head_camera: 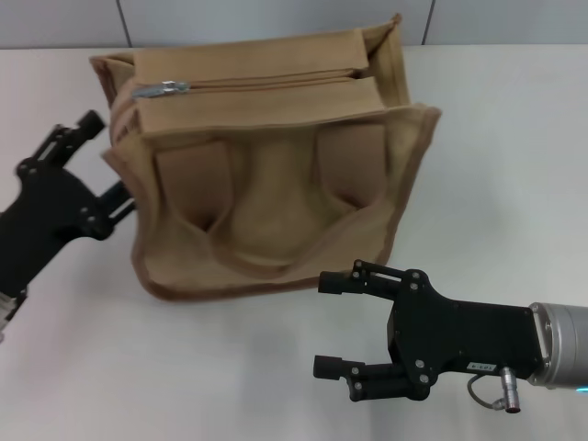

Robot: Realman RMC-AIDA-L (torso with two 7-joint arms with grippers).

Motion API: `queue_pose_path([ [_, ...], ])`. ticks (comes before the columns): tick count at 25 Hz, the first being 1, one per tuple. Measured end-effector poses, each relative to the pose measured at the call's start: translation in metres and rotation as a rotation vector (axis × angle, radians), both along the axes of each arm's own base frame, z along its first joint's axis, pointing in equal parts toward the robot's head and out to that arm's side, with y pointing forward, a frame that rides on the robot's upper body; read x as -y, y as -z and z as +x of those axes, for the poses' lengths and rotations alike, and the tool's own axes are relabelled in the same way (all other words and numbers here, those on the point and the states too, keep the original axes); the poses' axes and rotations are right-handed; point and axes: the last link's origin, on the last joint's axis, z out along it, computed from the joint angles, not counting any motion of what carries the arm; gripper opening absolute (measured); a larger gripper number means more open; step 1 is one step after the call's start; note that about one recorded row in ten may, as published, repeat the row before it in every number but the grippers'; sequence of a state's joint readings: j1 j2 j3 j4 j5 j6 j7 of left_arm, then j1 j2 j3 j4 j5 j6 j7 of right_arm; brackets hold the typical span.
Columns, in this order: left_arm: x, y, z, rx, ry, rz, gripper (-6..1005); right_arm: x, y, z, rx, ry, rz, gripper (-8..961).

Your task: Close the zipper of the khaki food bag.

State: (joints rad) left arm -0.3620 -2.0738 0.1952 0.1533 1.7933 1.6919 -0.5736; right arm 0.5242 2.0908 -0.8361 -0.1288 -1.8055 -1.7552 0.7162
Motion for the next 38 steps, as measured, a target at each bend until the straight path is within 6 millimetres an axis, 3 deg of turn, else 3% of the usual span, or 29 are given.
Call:
queue_pose_path([
  [10,-0.013,0.004,0.023,0.098,0.050,0.024,807,0.000,0.000,0.001,0.005,0.006,0.002,837],
  [30,-0.007,-0.003,0.021,0.155,0.038,0.075,805,0.000,0.002,0.002,0.014,0.014,0.004,836],
  [38,-0.006,-0.002,0.021,0.157,0.032,0.074,521,-0.001,0.003,0.003,0.021,0.021,0.006,836],
])
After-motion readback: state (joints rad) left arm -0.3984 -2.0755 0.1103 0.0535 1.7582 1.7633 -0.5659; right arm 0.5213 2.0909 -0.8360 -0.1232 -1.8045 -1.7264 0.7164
